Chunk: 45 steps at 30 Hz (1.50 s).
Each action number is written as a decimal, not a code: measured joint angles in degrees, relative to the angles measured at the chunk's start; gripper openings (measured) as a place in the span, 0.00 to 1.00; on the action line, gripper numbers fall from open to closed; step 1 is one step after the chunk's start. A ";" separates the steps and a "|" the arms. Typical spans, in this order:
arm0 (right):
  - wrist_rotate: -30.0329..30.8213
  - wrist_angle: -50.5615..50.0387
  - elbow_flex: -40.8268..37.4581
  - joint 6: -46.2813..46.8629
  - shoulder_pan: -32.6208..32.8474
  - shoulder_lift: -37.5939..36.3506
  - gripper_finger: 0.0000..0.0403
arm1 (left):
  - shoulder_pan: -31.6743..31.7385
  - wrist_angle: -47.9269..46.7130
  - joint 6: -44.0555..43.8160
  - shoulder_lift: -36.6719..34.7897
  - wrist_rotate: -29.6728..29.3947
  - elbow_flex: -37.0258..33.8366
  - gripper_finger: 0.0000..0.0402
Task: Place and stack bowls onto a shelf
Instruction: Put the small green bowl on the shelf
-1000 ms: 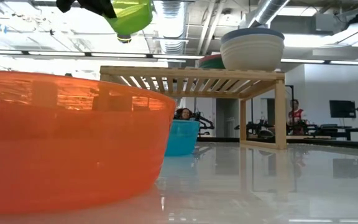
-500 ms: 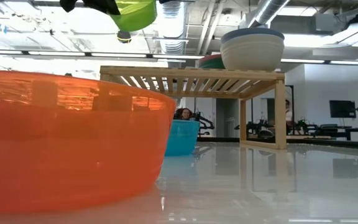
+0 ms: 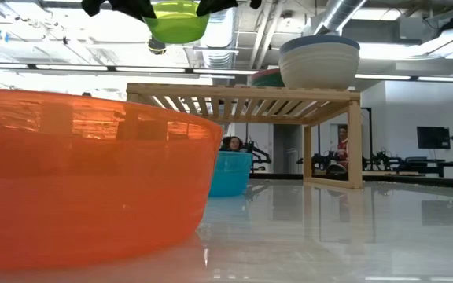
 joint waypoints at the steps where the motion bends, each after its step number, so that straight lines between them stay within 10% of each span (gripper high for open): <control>1: -0.02 -0.02 0.00 0.04 0.00 0.00 0.07 | 0.12 0.24 0.66 -0.04 0.02 0.02 0.00; 6: -0.08 -0.24 0.00 0.28 -0.24 0.02 0.07 | 0.23 0.79 2.84 -0.47 0.76 0.02 0.06; 20: -3.98 -0.77 -0.02 0.29 -2.86 -0.04 0.06 | 0.25 4.33 8.99 -6.20 11.82 0.98 0.59; 36: -31.58 -9.82 7.61 18.69 -20.71 -0.16 0.06 | 0.25 2.67 9.34 -15.03 7.36 5.07 0.61; 45: -35.23 -13.93 7.34 18.68 -20.44 6.39 0.06 | 0.48 0.03 8.50 -13.20 5.37 4.79 0.61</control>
